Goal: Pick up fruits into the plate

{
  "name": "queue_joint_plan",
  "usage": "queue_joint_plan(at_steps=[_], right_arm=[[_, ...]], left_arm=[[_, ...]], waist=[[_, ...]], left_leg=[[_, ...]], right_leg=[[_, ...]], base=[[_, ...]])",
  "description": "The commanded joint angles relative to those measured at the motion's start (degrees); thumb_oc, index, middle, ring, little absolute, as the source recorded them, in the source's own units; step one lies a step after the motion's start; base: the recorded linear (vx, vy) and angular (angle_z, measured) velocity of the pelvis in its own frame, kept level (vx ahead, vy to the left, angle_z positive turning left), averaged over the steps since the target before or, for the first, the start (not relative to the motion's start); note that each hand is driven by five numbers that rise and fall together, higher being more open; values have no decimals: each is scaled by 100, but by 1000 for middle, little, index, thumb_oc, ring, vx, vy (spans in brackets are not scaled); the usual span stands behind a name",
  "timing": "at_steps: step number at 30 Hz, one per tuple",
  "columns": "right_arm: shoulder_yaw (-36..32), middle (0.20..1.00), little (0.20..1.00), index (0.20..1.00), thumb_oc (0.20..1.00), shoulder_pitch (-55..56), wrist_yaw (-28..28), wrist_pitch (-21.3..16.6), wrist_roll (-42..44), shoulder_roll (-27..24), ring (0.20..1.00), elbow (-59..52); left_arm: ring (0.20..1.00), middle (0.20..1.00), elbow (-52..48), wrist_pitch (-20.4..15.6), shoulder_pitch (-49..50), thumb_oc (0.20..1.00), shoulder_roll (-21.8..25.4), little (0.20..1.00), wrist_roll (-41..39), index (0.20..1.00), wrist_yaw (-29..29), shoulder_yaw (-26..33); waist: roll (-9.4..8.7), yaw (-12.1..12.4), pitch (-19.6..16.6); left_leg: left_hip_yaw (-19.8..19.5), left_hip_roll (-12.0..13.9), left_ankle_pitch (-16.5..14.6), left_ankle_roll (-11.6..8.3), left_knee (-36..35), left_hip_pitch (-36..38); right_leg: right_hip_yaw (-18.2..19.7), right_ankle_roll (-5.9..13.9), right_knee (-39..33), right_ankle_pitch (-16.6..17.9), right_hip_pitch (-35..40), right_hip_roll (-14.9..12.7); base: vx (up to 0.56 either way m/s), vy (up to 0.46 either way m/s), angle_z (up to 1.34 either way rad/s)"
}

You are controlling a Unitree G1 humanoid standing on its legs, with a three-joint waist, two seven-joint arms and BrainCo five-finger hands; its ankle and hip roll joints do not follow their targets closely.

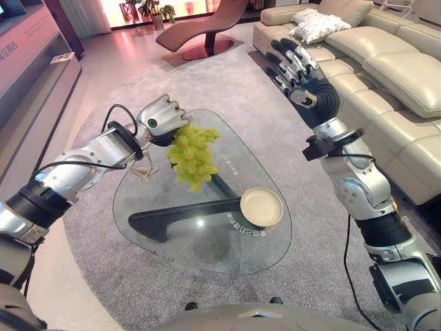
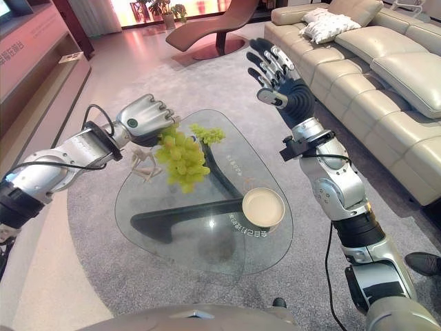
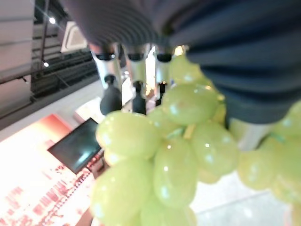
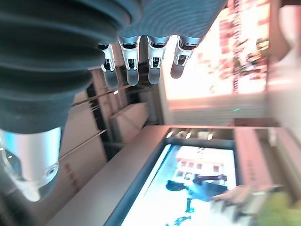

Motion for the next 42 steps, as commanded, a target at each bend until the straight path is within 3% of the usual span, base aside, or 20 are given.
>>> queue_joint_plan(at_steps=[1, 6, 10, 15, 19, 27, 35, 42], right_arm=[[-208, 1000, 1000, 1000, 1000, -222, 39, 2, 339, -27, 1000, -6], [-26, 1000, 1000, 1000, 1000, -147, 274, 622, 837, 124, 1000, 324], [274, 1000, 1000, 1000, 1000, -117, 925, 1181, 1323, 263, 1000, 410], [817, 1000, 1000, 1000, 1000, -196, 1556, 1530, 1716, 448, 1000, 311], [1242, 1000, 1000, 1000, 1000, -361, 2027, 1527, 1689, 584, 1000, 120], [1936, 1000, 1000, 1000, 1000, -869, 2179, 1576, 1557, 841, 1000, -341], [2233, 1000, 1000, 1000, 1000, -1153, 2014, 1428, 1491, 1075, 1000, -432], [2223, 1000, 1000, 1000, 1000, -1138, 1871, 1483, 1588, 1179, 1000, -444]], left_arm=[[200, 200, 58, 494, -646, 200, 533, 200, -352, 200, 660, 616], [200, 200, -77, 577, -783, 200, 562, 200, -500, 200, 818, 639], [200, 200, -160, 580, -993, 200, 522, 200, -553, 200, 880, 508], [200, 200, -253, 569, -1388, 200, 362, 200, -635, 200, 868, 122], [200, 200, -357, 550, -1705, 200, 208, 200, -691, 200, 747, -228], [200, 200, -562, 471, -1999, 200, -433, 200, -688, 200, 289, -781], [200, 200, -589, 419, -1962, 200, -926, 200, -624, 200, -203, -1111], [200, 200, -633, 356, -1868, 200, -1040, 200, -426, 200, -364, -1138]], waist=[[-221, 42, -103], [-225, 68, -106], [-243, 79, -105], [-272, 96, -90], [-280, 105, -50], [-311, 84, 14], [-335, 43, 15], [-332, 41, 10]], left_leg=[[-62, -178, -669, 182, 243, -100], [-87, -184, -668, 172, 255, -96], [-88, -186, -677, 173, 260, -90], [-82, -192, -695, 174, 287, -79], [-74, -198, -715, 180, 314, -86], [-46, -224, -756, 209, 337, -34], [16, -227, -784, 242, 352, 29], [32, -234, -792, 255, 366, 21]], right_leg=[[-34, 62, 361, -531, 147, -3], [-60, 61, 378, -538, 157, -21], [-71, 66, 378, -540, 161, -40], [-76, 78, 376, -535, 175, -62], [-62, 89, 388, -541, 163, -73], [22, 112, 362, -525, 194, -83], [110, 116, 347, -510, 216, -77], [129, 126, 335, -499, 207, -87]], base=[[0, 0, 0], [0, 0, 0], [0, 0, 0], [-3, -17, 5], [-20, -11, 4], [-2, -4, 1], [9, 2, -2], [6, 3, -2]])
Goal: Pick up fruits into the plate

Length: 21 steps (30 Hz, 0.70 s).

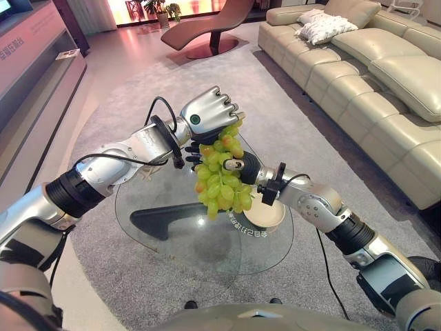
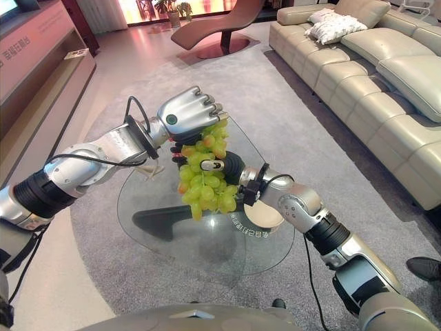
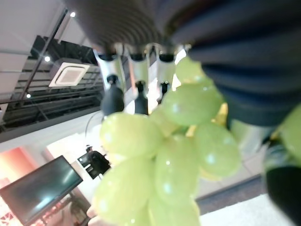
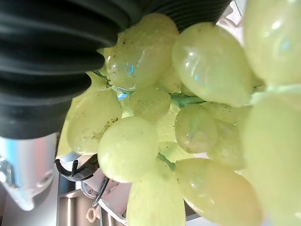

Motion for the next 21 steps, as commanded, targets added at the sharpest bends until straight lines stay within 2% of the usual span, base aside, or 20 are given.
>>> queue_joint_plan(at_steps=[1, 5, 6, 7, 11, 21], right_arm=[[81, 1000, 1000, 1000, 1000, -829, 136, -285, 335, 760, 1000, -899], [129, 1000, 1000, 1000, 1000, -826, 4, -195, 418, 764, 1000, -940], [146, 470, 470, 470, 470, -828, -57, -198, 409, 774, 470, -953], [159, 200, 200, 200, 200, -831, -137, -239, 400, 779, 200, -950], [167, 200, 200, 200, 200, -807, -341, -177, 385, 852, 200, -860], [84, 200, 200, 200, 200, -664, -483, -84, 378, 818, 200, -941]], left_arm=[[200, 200, 74, 156, -878, 200, -97, 200, 103, 200, -66, -226], [200, 200, 77, 278, -918, 200, -107, 200, 185, 200, -118, -274], [200, 200, 89, 304, -929, 200, -127, 200, 195, 200, -113, -288], [200, 200, 90, 329, -931, 200, -145, 200, 214, 200, -119, -299], [200, 200, 94, 569, -911, 200, -278, 200, 298, 200, -190, -375], [200, 200, 298, 685, -636, 200, -341, 200, 543, 200, -60, -339]], waist=[[-289, -42, -21], [-283, -57, -6], [-285, -61, -2], [-286, -63, -1], [-277, -102, -1], [-303, -150, 68]], left_leg=[[24, -230, -809, 263, 367, -3], [29, -227, -803, 260, 369, -9], [29, -225, -804, 261, 363, -5], [28, -223, -804, 262, 359, -3], [33, -203, -783, 265, 318, 34], [33, -175, -758, 264, 295, 44]], right_leg=[[153, 104, 339, -482, 163, -85], [158, 102, 356, -483, 144, -83], [156, 101, 361, -488, 141, -78], [157, 99, 363, -491, 139, -75], [170, 89, 374, -509, 149, -48], [198, 55, 390, -547, 149, 21]], base=[[0, 0, 0], [0, 0, 0], [0, 0, 0], [0, 0, 0], [0, 0, 0], [0, 0, 0]])
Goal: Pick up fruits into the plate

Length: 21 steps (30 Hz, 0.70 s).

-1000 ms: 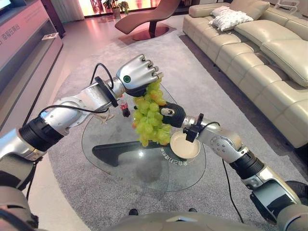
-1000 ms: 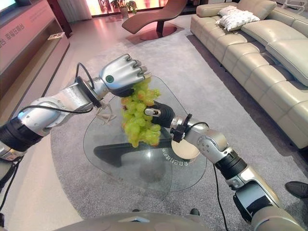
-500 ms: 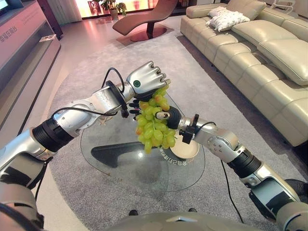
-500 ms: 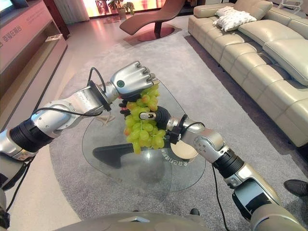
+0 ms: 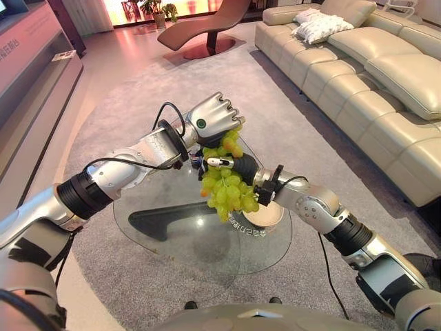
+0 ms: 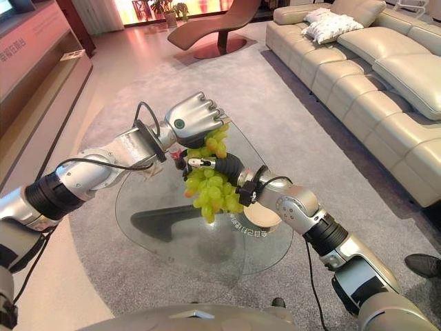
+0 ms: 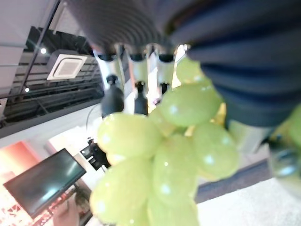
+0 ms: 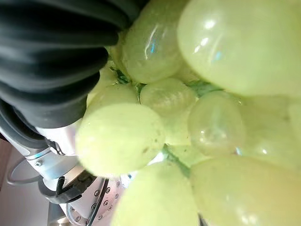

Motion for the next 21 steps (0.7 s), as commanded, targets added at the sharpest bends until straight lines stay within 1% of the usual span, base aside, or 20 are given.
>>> queue_joint_plan(at_steps=[1, 5, 6, 7, 8, 9, 14, 17, 18, 20, 21], right_arm=[[-23, 200, 200, 200, 200, -673, 146, -192, 380, 782, 200, -935], [-40, 200, 200, 200, 200, -635, 113, -199, 399, 802, 200, -903], [-88, 200, 200, 200, 200, -579, 104, -177, 417, 776, 200, -902], [-104, 200, 200, 200, 200, -564, 101, -172, 422, 771, 200, -899], [-138, 200, 200, 200, 200, -523, 97, -167, 400, 772, 200, -875], [-215, 200, 200, 200, 200, -452, 55, -169, 426, 715, 200, -872], [-446, 200, 200, 200, 200, -255, -1, -189, 444, 567, 200, -831], [-668, 200, 200, 200, 200, -40, 69, -167, 538, 448, 200, -766], [-812, 200, 200, 200, 200, 128, 54, -170, 617, 384, 200, -726], [-912, 200, 200, 200, 200, 275, 28, -177, 639, 333, 200, -718], [-1094, 200, 200, 200, 200, 538, 1, -192, 681, 264, 200, -720]], left_arm=[[200, 200, 316, 299, -654, 200, -82, 200, 71, 200, 251, -94], [200, 200, 437, 305, -660, 200, -78, 200, -87, 200, 349, -125], [401, 401, 540, 254, -615, 401, -57, 401, -198, 401, 324, -97], [523, 523, 568, 240, -602, 523, -48, 523, -227, 523, 305, -91], [1000, 1000, 639, 233, -567, 1000, -15, 1000, -313, 1000, 240, -83], [1000, 1000, 794, 194, -456, 1000, 67, 1000, -368, 1000, 101, -51], [1000, 1000, 1112, 212, -132, 1000, 274, 1000, -572, 1000, 13, 40], [1000, 1000, 1351, 107, 238, 1000, 371, 1000, -980, 1000, -147, 242], [1000, 1000, 1370, 152, 530, 1000, 421, 1000, -1214, 1000, -282, 441], [1000, 1000, 1363, 183, 745, 1000, 442, 1000, -1246, 1000, -385, 596], [1000, 1000, 1380, 228, 1048, 1000, 523, 1000, -1333, 1000, -451, 841]], waist=[[-306, -56, 51], [-311, -62, 57], [-309, -65, 52], [-309, -67, 51], [-309, -70, 49], [-300, -65, 55], [-284, -61, 105], [-281, -53, 155], [-283, -22, 202], [-283, -6, 232], [-290, 12, 294]], left_leg=[[2, -177, -752, 259, 297, 29], [-15, -179, -748, 257, 283, 33], [-13, -179, -746, 257, 274, 39], [-13, -178, -744, 256, 273, 40], [-19, -180, -739, 255, 273, 36], [-28, -185, -732, 256, 260, 32], [-46, -200, -704, 266, 244, 3], [-53, -213, -687, 276, 232, -20], [-86, -222, -677, 280, 248, -69], [-106, -229, -673, 284, 244, -98], [-139, -240, -665, 296, 239, -143]], right_leg=[[173, 50, 397, -555, 160, 21], [173, 43, 400, -567, 162, 33], [176, 41, 392, -564, 169, 36], [177, 40, 390, -564, 170, 37], [181, 39, 389, -562, 170, 38], [173, 38, 382, -565, 169, 43], [157, 32, 382, -561, 148, 58], [145, 27, 390, -570, 129, 75], [127, 22, 410, -581, 99, 79], [105, 20, 410, -585, 81, 77], [104, 12, 417, -589, 37, 84]], base=[[0, 0, 0], [0, 0, 0], [0, 0, 0], [0, 0, 0], [0, 0, 0], [0, 0, 0], [0, 0, 0], [0, 0, 0], [-30, -4, 1], [-55, -13, 1], [-87, -21, 1]])
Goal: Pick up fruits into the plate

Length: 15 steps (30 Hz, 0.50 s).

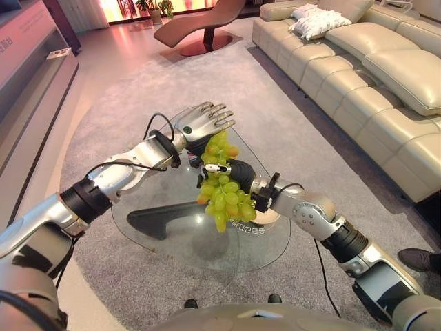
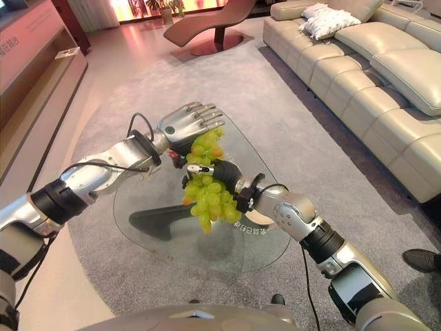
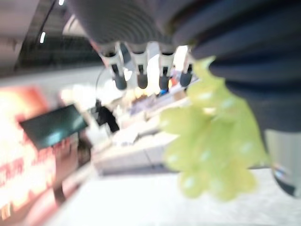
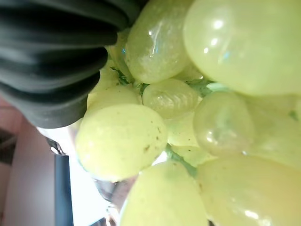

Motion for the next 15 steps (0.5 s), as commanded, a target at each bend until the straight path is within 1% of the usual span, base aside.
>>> queue_joint_plan(at_steps=[1, 3, 5, 7, 8, 11, 12, 13, 15], right_arm=[[-901, 200, 200, 200, 200, 43, 59, -411, 591, 66, 200, -712], [-991, 200, 200, 200, 200, 156, 55, -415, 616, 40, 200, -684], [-1207, 200, 200, 200, 200, 476, 91, -464, 555, -18, 200, -515], [-1356, 200, 200, 200, 200, 680, 68, -495, 514, -65, 200, -375], [-1494, 200, 200, 200, 200, 865, 139, -567, 392, -62, 200, -134], [-1657, 200, 200, 200, 200, 1029, 131, -671, 262, -122, 200, 183], [-1704, 200, 200, 200, 200, 1065, 103, -734, 165, -128, 200, 319], [-1796, 200, 200, 200, 200, 1090, 36, -840, -21, -142, 200, 600], [-1864, 200, 200, 200, 200, 1057, -31, -921, -171, -171, 200, 866]], left_arm=[[1000, 1000, 410, 182, 230, 1000, 595, 1000, -274, 1000, -170, 653], [1000, 1000, 465, 186, 411, 1000, 608, 1000, -292, 1000, -138, 771], [1000, 1000, 668, 291, 915, 1000, 565, 1000, -422, 1000, -127, 1094], [1000, 1000, 844, 438, 1259, 1000, 474, 1000, -441, 1000, -138, 1278], [1000, 1000, 1142, 517, 1596, 1000, 335, 1000, -392, 1000, -27, 1415], [1000, 1000, 1540, 694, 1983, 1000, 127, 1000, -480, 1000, 117, 1522], [1000, 1000, 1675, 757, 2084, 1000, 55, 1000, -568, 1000, 155, 1546], [1000, 1000, 1970, 905, 2250, 1000, -140, 1000, -759, 1000, 231, 1589], [1000, 1000, 2265, 1012, 2311, 1000, -287, 1000, -900, 1000, 241, 1595]], waist=[[-306, 31, 84], [-307, 31, 105], [-328, 41, 171], [-341, 42, 201], [-357, 41, 234], [-376, 46, 290], [-379, 48, 311], [-385, 57, 361], [-385, 64, 441]], left_leg=[[-116, -248, -660, 298, 240, -170], [-116, -247, -650, 302, 236, -186], [-115, -250, -630, 314, 220, -216], [-119, -252, -615, 320, 186, -211], [-110, -252, -607, 325, 169, -200], [-108, -253, -594, 328, 168, -223], [-107, -253, -590, 328, 171, -237], [-108, -251, -625, 325, 154, -229], [-106, -247, -614, 321, 162, -266]], right_leg=[[86, 8, 422, -593, 18, 83], [78, 6, 424, -588, 0, 84], [64, -2, 405, -574, -24, 92], [53, -3, 374, -559, -22, 101], [40, -6, 363, -552, -19, 110], [32, -8, 358, -544, -41, 120], [31, -8, 361, -541, -56, 124], [25, -4, 354, -577, -56, 134], [14, -7, 365, -570, -90, 135]], base=[[-75, -17, 0], [-19, -5, 0], [-15, -8, 1], [0, 0, 0], [0, 0, 0], [0, 0, 0], [0, 0, 0], [0, 0, 0], [-50, -3, 1]])
